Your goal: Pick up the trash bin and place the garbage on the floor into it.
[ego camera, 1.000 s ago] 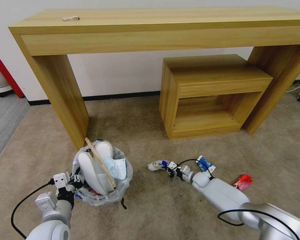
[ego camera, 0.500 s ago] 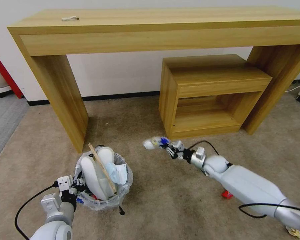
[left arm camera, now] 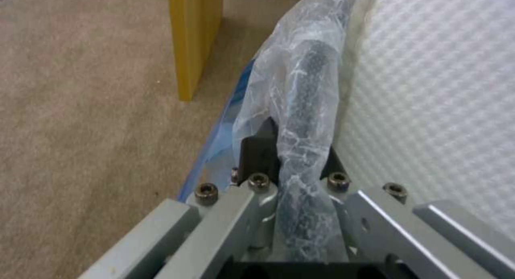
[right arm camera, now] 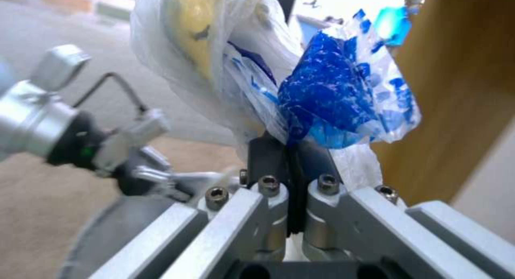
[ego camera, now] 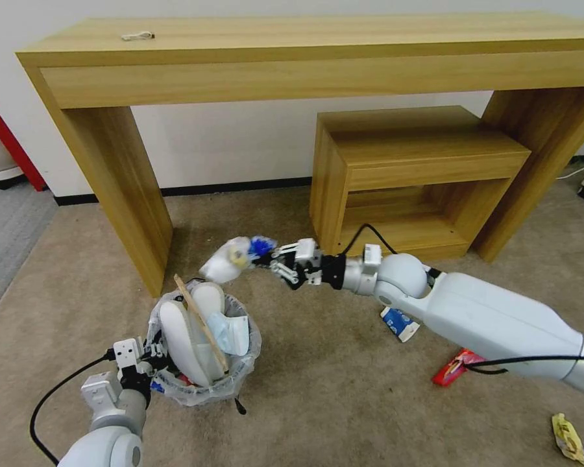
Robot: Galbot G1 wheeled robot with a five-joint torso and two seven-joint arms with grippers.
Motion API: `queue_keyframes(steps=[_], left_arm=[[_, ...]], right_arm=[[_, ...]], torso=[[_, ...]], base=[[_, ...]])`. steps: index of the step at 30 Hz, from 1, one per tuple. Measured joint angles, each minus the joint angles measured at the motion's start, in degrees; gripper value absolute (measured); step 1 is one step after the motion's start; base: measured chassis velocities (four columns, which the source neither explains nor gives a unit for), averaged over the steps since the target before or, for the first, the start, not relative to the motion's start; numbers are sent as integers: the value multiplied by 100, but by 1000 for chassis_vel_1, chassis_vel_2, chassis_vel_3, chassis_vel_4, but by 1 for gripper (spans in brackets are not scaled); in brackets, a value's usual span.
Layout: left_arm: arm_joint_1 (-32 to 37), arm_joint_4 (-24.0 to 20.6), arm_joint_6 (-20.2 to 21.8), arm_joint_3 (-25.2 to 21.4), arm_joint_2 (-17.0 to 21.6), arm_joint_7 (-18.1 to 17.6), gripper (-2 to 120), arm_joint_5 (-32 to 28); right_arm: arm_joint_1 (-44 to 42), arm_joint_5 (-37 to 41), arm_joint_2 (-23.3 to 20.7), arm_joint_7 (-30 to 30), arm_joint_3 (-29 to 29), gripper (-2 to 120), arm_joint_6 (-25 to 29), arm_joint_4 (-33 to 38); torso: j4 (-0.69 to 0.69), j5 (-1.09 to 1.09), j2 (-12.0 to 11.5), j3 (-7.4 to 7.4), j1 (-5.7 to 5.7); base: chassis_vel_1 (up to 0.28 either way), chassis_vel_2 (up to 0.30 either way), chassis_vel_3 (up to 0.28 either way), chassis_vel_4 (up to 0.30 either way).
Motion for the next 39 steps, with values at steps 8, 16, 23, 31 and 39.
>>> queue_keyframes(steps=[8,16,23,31,39], left_arm=[[-5,-176,10,-49,-50,0,2,-16],[-9,-256,10,-124,-83,-6,2,-55],[-74,-251,29,-159,-64,-22,2,-142],[-81,-318,45,-158,-86,-28,2,-151],[-7,-521,51,-132,-144,-30,2,-143]], right_arm=[[1108,82,234,258,-913,0,-600,200],[1622,-34,422,493,-1277,0,-973,177],[1702,-208,422,510,-1586,0,-1054,54],[1623,-357,605,605,-1855,0,-1156,4],[1682,-477,870,699,-2013,0,-1313,-256]], torso=[[0,1,0,0,0],[1,1,0,0,0],[-1,1,0,0,0],[0,1,0,0,0],[1,1,0,0,0]], base=[[0,0,0,0],[0,0,0,0],[0,0,0,0],[0,0,0,0],[0,0,0,0]])
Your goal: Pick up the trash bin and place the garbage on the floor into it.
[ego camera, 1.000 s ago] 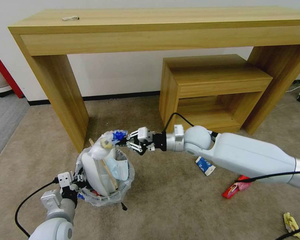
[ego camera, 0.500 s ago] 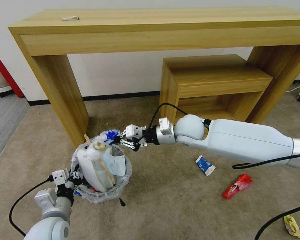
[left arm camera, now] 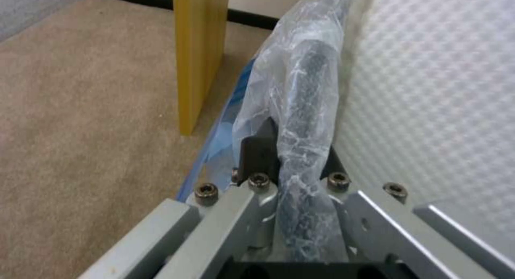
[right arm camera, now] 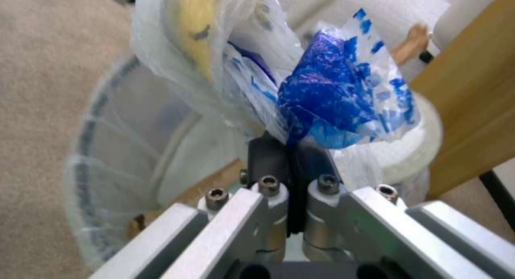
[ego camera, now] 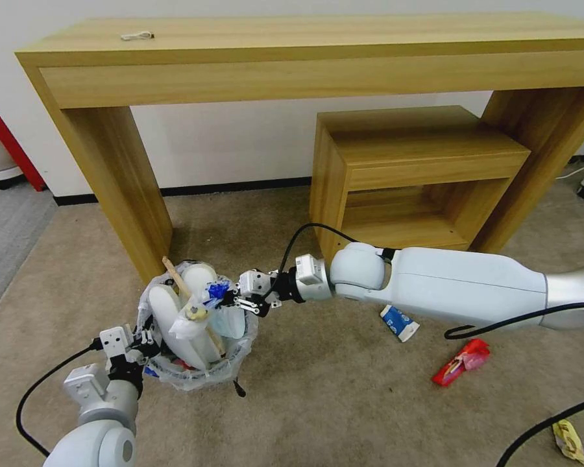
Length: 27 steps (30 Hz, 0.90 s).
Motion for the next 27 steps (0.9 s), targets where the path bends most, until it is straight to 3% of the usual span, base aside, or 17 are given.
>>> queue_keyframes(steps=[15,27], left_arm=[[186,-134,52,242,-22,25,2,181],[226,41,73,515,108,84,2,363]], right_arm=[[-97,-140,95,0,4,0,-50,-123],[-204,-200,122,-245,-63,0,118,-245]], torso=[[-1,0,0,0,0],[0,0,0,0,0]], base=[[0,0,0,0],[0,0,0,0]])
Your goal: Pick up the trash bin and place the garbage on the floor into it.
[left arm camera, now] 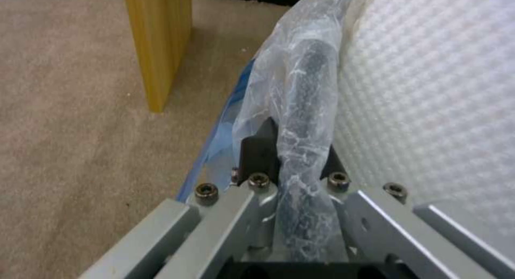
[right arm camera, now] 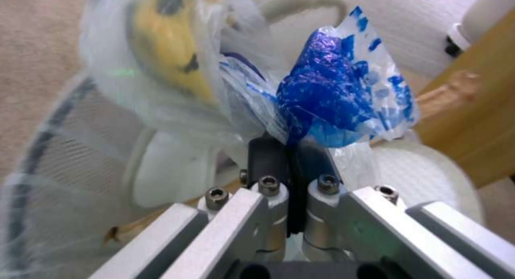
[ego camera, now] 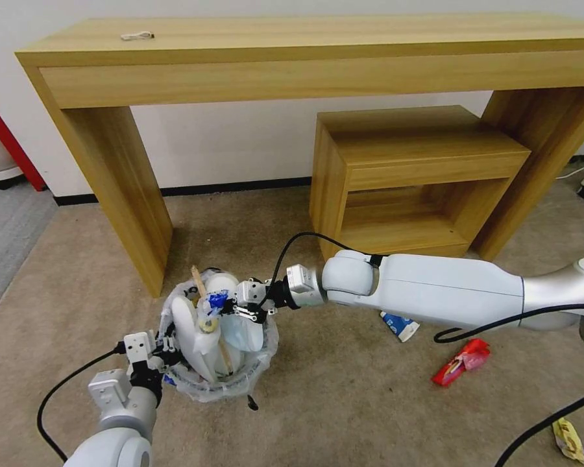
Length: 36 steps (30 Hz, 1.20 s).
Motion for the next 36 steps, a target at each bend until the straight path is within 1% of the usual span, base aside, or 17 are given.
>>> queue_keyframes(steps=[4,8,14,22,36], left_arm=[[-54,7,50,-21,73,-2,2,-68],[-68,7,55,-66,100,-11,2,-109],[-83,11,55,-99,102,-23,2,-137],[-72,-92,59,-35,34,-27,2,-115],[-33,-206,55,93,-79,-14,2,-12]], right_arm=[[39,-12,-1,-280,-123,0,132,-116],[68,-21,-5,-368,-158,0,151,-130],[99,-30,1,-429,-175,0,142,-137],[50,-129,90,-479,-279,0,146,-372],[-4,-311,433,-478,-374,0,120,-715]], torso=[[0,0,0,0,0],[0,0,0,0,0],[0,0,0,0,0],[0,0,0,0,0],[0,0,0,0,0]], base=[[0,0,0,0],[0,0,0,0],[0,0,0,0],[0,0,0,0],[0,0,0,0]])
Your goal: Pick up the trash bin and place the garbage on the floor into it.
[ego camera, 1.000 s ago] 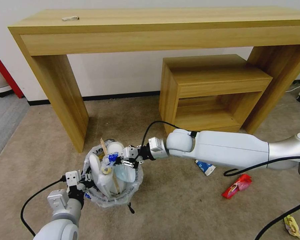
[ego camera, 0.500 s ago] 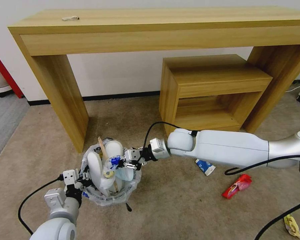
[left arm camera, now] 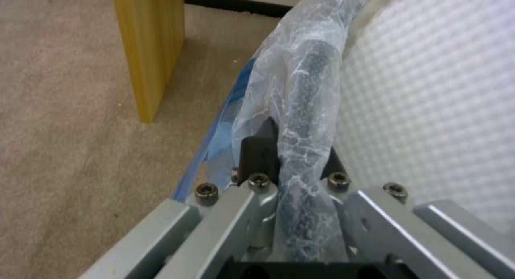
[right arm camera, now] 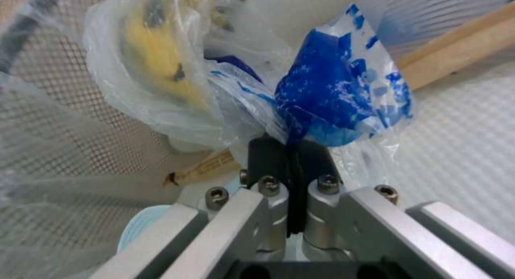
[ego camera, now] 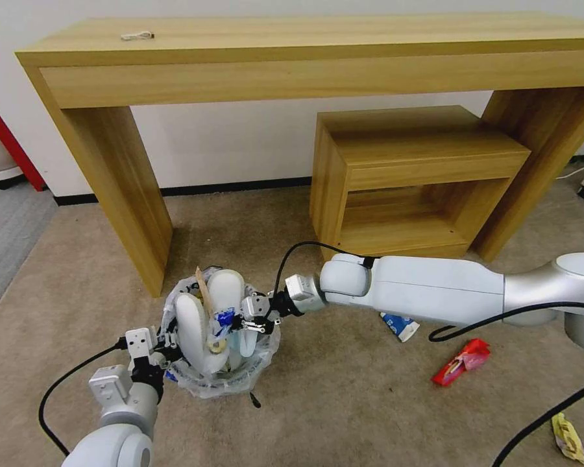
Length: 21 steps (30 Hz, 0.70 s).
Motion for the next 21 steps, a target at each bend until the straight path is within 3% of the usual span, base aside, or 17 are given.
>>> queue_keyframes(steps=[9,19,21], left_arm=[[-5,12,-12,21,3,6,2,14],[-20,38,-15,87,-16,9,2,45],[-27,89,-23,69,-8,11,2,45]], right_arm=[[-35,-35,22,28,9,0,16,2],[-56,-155,-72,14,5,30,56,13],[-52,-169,-105,0,7,42,101,35]], torso=[[0,0,0,0,0],[0,0,0,0,0],[0,1,0,0,0]], base=[[0,0,0,0],[0,0,0,0],[0,0,0,0]])
